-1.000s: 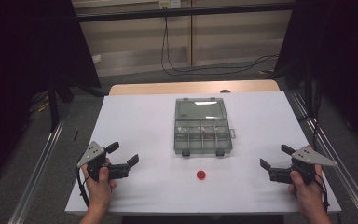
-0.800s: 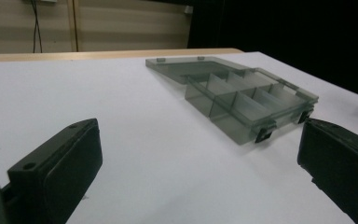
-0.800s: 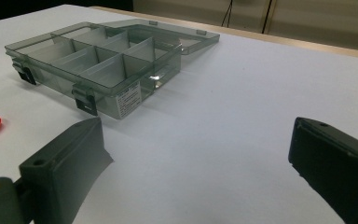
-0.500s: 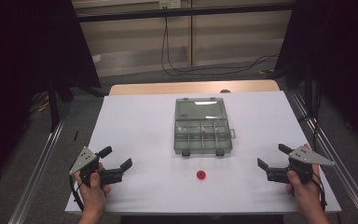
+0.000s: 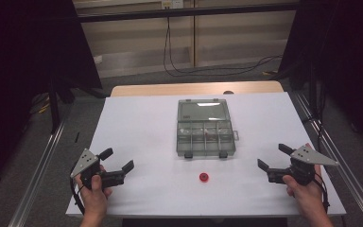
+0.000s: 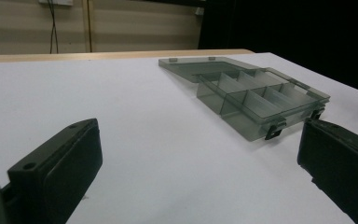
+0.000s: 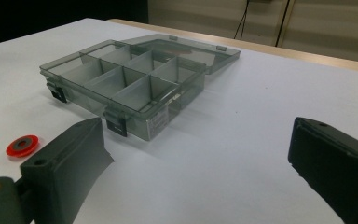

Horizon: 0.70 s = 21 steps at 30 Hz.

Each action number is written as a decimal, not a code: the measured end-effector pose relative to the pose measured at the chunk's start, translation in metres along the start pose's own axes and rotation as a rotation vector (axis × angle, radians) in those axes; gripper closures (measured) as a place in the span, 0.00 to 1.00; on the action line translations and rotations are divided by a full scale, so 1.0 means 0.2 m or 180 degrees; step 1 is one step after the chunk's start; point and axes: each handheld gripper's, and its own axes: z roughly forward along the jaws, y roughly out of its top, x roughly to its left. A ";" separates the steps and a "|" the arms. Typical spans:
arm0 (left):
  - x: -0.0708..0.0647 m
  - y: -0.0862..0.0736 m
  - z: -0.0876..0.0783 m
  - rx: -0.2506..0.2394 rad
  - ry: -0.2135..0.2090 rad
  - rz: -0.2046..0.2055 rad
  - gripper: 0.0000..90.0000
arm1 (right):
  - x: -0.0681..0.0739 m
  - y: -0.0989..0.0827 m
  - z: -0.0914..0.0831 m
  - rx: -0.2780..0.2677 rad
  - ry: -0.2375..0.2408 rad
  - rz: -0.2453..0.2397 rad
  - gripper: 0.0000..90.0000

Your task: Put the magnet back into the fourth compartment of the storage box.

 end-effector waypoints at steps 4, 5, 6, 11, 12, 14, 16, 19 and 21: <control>-0.01 0.00 0.01 0.0022 -0.0038 0.0030 0.00 | 0.02 0.04 0.02 0.0025 0.0084 0.0013 0.04; -0.01 0.00 0.01 0.0025 -0.0058 0.0043 0.00 | 0.03 0.05 0.03 0.0042 0.0093 0.0001 0.04; -0.01 0.00 0.00 0.0030 -0.0053 0.0046 0.00 | 0.03 0.06 0.04 0.0053 0.0124 -0.0025 0.04; -0.01 0.01 -0.01 0.0030 -0.0070 0.0072 0.00 | 0.07 0.09 0.08 0.0131 0.0292 0.0005 0.03; -0.01 0.01 -0.01 0.0013 -0.0059 0.0059 0.00 | 0.08 0.10 0.09 0.0144 0.0310 -0.0007 0.03; -0.01 0.01 0.00 0.0023 -0.0087 0.0048 0.00 | 0.10 0.11 0.11 0.0155 0.0348 -0.0009 0.04; -0.01 0.01 0.00 0.0020 -0.0109 0.0019 0.00 | 0.12 0.13 0.13 0.0148 0.0363 -0.0019 0.04; -0.01 0.01 0.00 0.0033 -0.0120 0.0042 0.00 | 0.15 0.15 0.16 0.0188 0.0388 -0.0025 0.04; -0.01 0.01 0.00 0.0028 -0.0128 0.0037 0.00 | 0.17 0.15 0.18 0.0236 0.0396 -0.0064 0.04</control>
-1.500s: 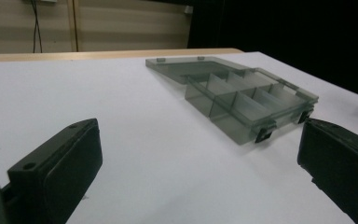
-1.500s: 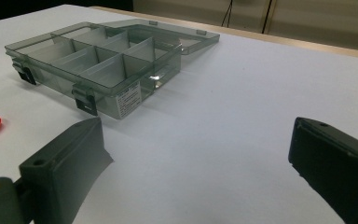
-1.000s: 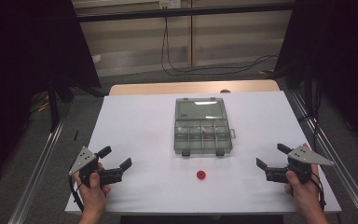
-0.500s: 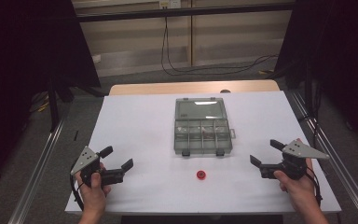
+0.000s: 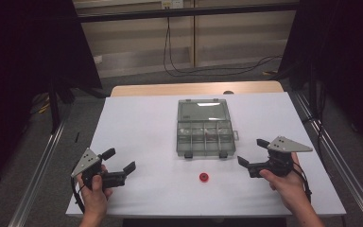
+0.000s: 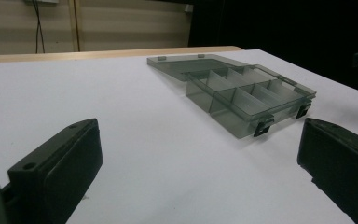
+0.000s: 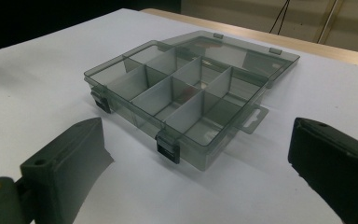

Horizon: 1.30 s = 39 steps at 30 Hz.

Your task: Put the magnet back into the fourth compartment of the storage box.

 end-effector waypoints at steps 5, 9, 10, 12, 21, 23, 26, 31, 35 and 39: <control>0.00 0.00 -0.01 -0.0024 0.0005 0.0005 0.00 | 0.03 0.00 0.04 0.0015 0.0061 0.0036 0.04; 0.00 0.00 0.00 -0.0001 -0.0012 0.0015 0.00 | 0.05 0.02 0.07 0.0028 0.0107 0.0036 0.04; 0.00 0.00 0.00 0.0003 -0.0002 0.0025 0.00 | 0.06 0.03 0.07 0.0021 0.0118 0.0035 0.04; -0.01 0.00 0.00 -0.0010 -0.0024 0.0022 0.00 | 0.07 0.04 0.08 0.0020 0.0113 0.0046 0.05; -0.01 0.00 0.01 0.0016 0.0000 0.0075 0.00 | 0.10 0.06 0.14 0.0073 0.0156 0.0078 0.06; -0.01 0.00 0.01 0.0016 0.0015 0.0072 0.00 | 0.11 0.06 0.16 0.0108 0.0187 0.0078 0.06; -0.01 0.00 0.01 0.0018 0.0010 0.0072 0.00 | 0.13 0.07 0.18 0.0214 0.0180 0.0068 0.07; 0.00 0.00 0.00 0.0002 0.0024 0.0052 0.00 | 0.14 0.07 0.22 0.0253 0.0187 0.0107 0.08; -0.01 0.00 0.00 -0.0004 0.0031 0.0058 0.00 | 0.17 0.06 0.24 0.0288 0.0251 0.0123 0.08; -0.01 0.00 0.00 0.0001 0.0038 0.0090 0.00 | 0.20 0.06 0.25 0.0336 0.0302 0.0069 0.08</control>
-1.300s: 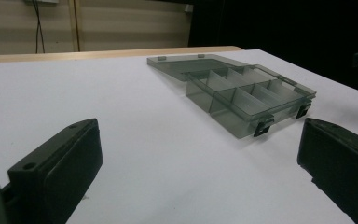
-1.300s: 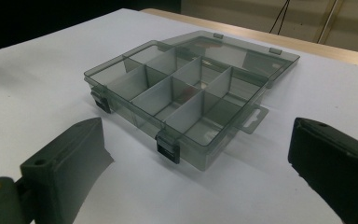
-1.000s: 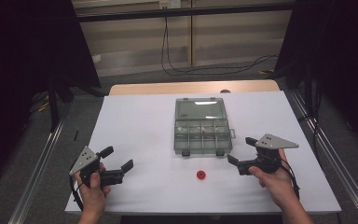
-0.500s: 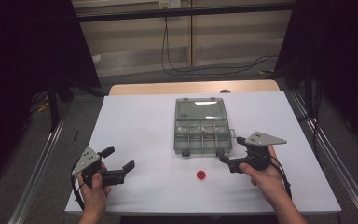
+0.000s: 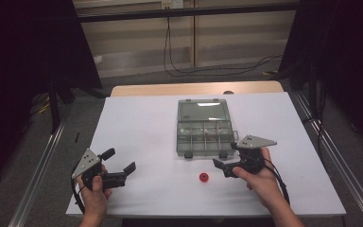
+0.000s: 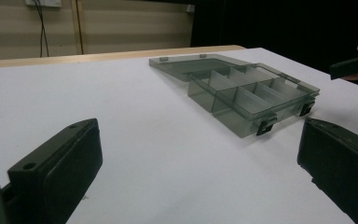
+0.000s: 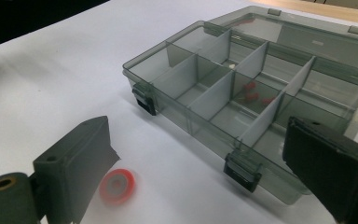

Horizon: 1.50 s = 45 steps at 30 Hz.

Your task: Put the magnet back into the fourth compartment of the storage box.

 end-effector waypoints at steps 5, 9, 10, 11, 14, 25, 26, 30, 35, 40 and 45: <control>-0.01 0.00 0.01 0.0006 -0.0005 0.0044 0.00 | 0.03 -0.02 0.02 0.0045 0.0064 -0.0045 0.11; -0.02 0.00 0.03 0.0015 -0.0025 0.0067 0.00 | 0.05 -0.03 0.03 0.0069 0.0099 -0.0075 0.13; -0.02 0.00 0.03 0.0022 -0.0033 0.0070 0.00 | 0.06 -0.03 0.04 0.0070 0.0109 -0.0105 0.13; -0.02 0.00 0.03 0.0015 -0.0028 0.0068 0.00 | 0.06 -0.03 0.03 0.0082 0.0104 -0.0109 0.14; -0.02 -0.01 0.03 0.0038 -0.0023 0.0074 0.00 | 0.08 -0.04 0.04 0.0099 0.0078 -0.0126 0.16; -0.01 -0.01 0.03 0.0034 -0.0009 0.0079 0.00 | 0.12 -0.06 0.08 0.0201 0.0173 -0.0093 0.31; -0.01 -0.01 0.03 0.0037 -0.0006 0.0086 0.00 | 0.12 -0.06 0.08 0.0207 0.0190 -0.0087 0.33; -0.01 -0.01 0.03 0.0040 -0.0005 0.0083 0.00 | 0.12 -0.08 0.09 0.0253 0.0178 -0.0070 0.40; -0.01 -0.01 0.03 0.0032 -0.0001 0.0086 0.00 | 0.13 -0.09 0.12 0.0331 0.0222 -0.0021 0.42; -0.01 -0.01 0.03 0.0037 -0.0010 0.0091 0.00 | 0.14 -0.10 0.14 0.0408 0.0330 0.0027 0.44; -0.01 -0.01 0.02 0.0040 -0.0009 0.0085 0.00 | 0.15 -0.11 0.16 0.0453 0.0361 0.0055 0.50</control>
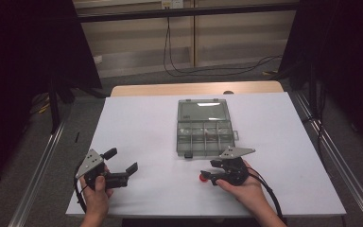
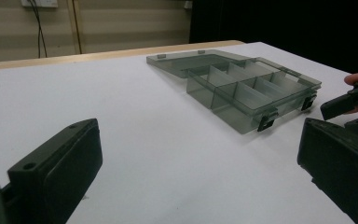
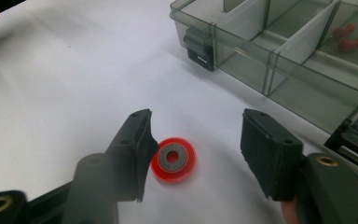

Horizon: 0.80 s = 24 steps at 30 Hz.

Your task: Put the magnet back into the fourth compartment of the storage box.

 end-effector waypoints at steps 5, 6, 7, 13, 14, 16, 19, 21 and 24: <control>0.00 0.00 0.00 0.0010 -0.0010 0.0006 0.00 | 0.00 -0.01 0.01 0.0050 0.0110 0.0059 0.59; 0.00 0.00 0.00 0.0001 -0.0006 0.0001 0.00 | 0.00 -0.01 0.02 0.0056 0.0123 0.0067 0.59; 0.00 0.00 0.00 0.0001 -0.0008 -0.0002 0.00 | 0.00 -0.01 0.02 0.0055 0.0101 0.0074 0.59; 0.00 0.00 0.00 0.0003 -0.0013 0.0002 0.00 | 0.00 -0.01 0.03 0.0064 0.0131 0.0144 0.60; 0.00 0.00 0.00 0.0003 -0.0014 0.0007 0.00 | 0.00 -0.01 0.03 0.0070 0.0131 0.0149 0.60; 0.00 0.00 0.00 0.0003 -0.0018 0.0005 0.00 | 0.00 -0.01 0.03 0.0094 0.0201 0.0167 0.61; 0.00 0.00 0.00 0.0001 -0.0009 0.0001 0.00 | 0.00 -0.01 0.04 0.0120 0.0197 0.0175 0.61; 0.00 0.00 0.00 0.0003 -0.0008 0.0006 0.00 | 0.00 -0.01 0.05 0.0135 0.0187 0.0204 0.60; 0.00 0.00 0.00 -0.0005 -0.0021 0.0004 0.00 | -0.01 -0.02 0.05 0.0147 0.0171 0.0235 0.60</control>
